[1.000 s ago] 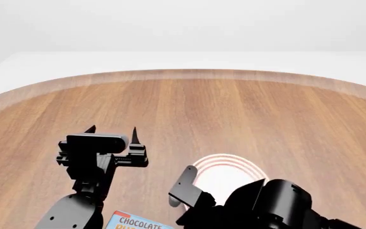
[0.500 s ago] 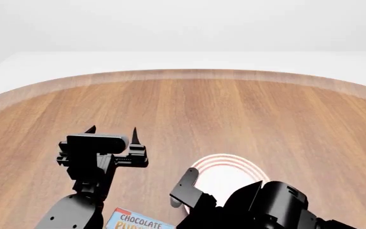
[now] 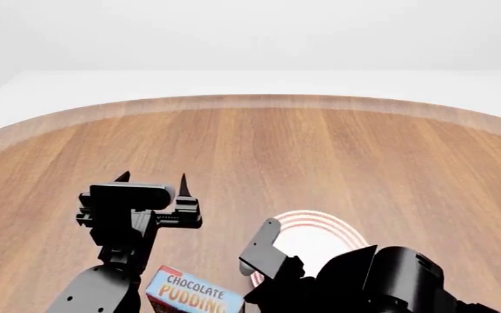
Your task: Put the chocolate pudding to the right of the plate.
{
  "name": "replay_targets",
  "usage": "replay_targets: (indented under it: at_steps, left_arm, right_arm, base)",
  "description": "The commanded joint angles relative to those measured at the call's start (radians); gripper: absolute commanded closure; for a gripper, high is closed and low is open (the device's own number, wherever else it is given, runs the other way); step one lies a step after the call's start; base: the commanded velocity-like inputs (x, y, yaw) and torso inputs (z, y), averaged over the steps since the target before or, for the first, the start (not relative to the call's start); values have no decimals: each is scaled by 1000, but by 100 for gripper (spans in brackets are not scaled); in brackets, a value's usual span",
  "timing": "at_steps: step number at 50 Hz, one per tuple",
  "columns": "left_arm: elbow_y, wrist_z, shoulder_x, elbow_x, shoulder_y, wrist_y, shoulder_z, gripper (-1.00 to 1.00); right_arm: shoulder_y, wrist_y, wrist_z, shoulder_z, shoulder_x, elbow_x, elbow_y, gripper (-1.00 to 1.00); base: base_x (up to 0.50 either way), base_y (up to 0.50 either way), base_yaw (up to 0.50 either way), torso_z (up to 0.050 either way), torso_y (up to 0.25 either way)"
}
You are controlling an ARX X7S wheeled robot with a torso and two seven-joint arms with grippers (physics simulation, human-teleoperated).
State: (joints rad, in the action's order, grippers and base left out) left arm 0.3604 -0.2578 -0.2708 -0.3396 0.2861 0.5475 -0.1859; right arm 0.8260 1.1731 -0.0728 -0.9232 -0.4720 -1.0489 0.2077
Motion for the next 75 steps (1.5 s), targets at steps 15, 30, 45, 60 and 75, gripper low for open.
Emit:
replay_targets:
  at_steps: [15,30,45,60,75]
  left_arm:
    - [6,-11,-7,-11,3,-1,-3,-100]
    - [-9,-11,-14,-13,2,-13,-6,-100]
    - [-4,-17,-18,-17,0,-13,-16,-100]
    - [-5,-21,-23,-23,0,-15,-16,-100]
    - [-3,-25,-27,-28,-1,-18,-20,-100]
  right_arm:
    - [-25,59,232,231,-177,-166,32,100]
    - [-35,32,371,404,-281,-287,33,100]
    - [-32,5,444,498,-365,-322,-25,100]
    - [-48,-24,485,536,-412,-302,-160,100]
    - [-200,-114,508,634,-517,-331,-224,100]
  base:
    - [0,0,0,0,0]
    - [0,0,0,0,0]
    - [0,0,0,0,0]
    - [0,0,0,0,0]
    - [0,0,0,0,0]
